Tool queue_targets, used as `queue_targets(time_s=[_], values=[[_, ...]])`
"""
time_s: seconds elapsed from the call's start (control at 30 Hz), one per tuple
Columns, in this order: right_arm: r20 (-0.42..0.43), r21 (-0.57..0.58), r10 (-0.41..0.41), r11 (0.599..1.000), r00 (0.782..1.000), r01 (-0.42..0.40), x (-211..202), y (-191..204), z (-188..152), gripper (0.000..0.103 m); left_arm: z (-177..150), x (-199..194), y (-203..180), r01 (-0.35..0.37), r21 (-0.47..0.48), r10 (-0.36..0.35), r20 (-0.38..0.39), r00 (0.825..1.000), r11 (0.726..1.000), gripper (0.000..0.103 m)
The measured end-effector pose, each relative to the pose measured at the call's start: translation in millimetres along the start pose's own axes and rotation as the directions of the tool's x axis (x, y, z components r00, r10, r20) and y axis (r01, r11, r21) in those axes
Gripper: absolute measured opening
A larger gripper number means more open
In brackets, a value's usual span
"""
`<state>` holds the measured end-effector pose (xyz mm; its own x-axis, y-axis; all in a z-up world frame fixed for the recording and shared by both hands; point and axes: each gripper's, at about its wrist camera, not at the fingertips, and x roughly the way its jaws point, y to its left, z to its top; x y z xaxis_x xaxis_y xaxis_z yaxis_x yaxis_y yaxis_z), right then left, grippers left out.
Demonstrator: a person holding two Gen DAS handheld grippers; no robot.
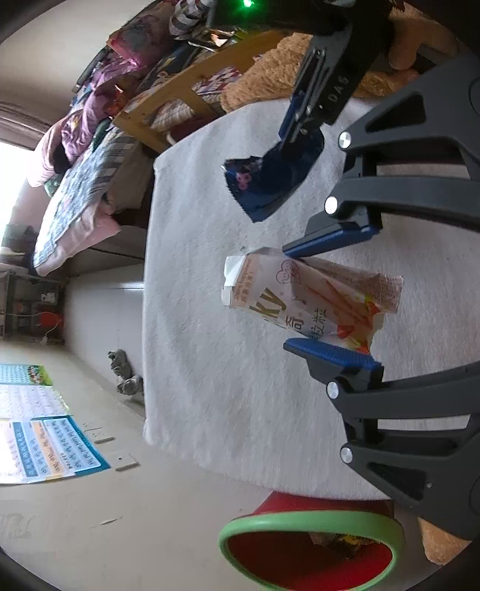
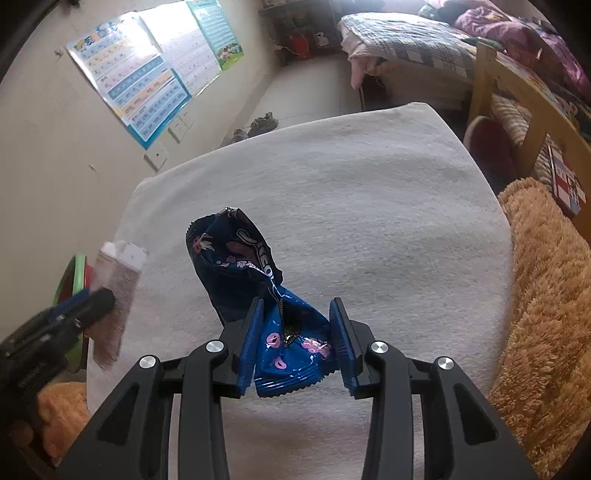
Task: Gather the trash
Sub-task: 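Carry the Pocky box and blue wrapper over the red bin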
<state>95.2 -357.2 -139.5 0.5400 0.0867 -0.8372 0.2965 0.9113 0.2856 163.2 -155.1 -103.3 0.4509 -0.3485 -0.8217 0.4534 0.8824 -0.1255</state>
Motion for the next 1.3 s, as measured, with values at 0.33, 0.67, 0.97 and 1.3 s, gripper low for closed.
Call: queue_targets(time_s=[0.33, 0.67, 0.97, 1.3], values=[[-0.007, -0.03, -0.006, 1.0, 1.0, 0.006, 3.6, 10.9, -4.9, 0.036, -10.2, -18.2, 31.2, -0.033, -0.08, 0.036, 0.034, 0.999, 0.996, 0.044], [-0.017, -0.084, 0.008, 0.996, 1.0, -0.009, 4.7, 28.6, -11.7, 0.036, -9.8, -37.4, 64.9, -0.1, -0.163, 0.112, 0.071, 0.991, 0.982, 0.044], [-0.036, -0.148, 0.033, 0.988, 0.999, -0.038, 7.6, 58.7, -17.9, 0.036, -8.1, -49.6, 74.7, -0.128, -0.174, 0.148, 0.107, 0.983, 0.976, 0.044], [-0.055, -0.234, 0.079, 0.968, 0.995, -0.09, 13.3, 112.1, -13.5, 0.036, -15.3, -62.5, 110.1, -0.154, -0.249, 0.19, 0.123, 0.974, 0.956, 0.044]])
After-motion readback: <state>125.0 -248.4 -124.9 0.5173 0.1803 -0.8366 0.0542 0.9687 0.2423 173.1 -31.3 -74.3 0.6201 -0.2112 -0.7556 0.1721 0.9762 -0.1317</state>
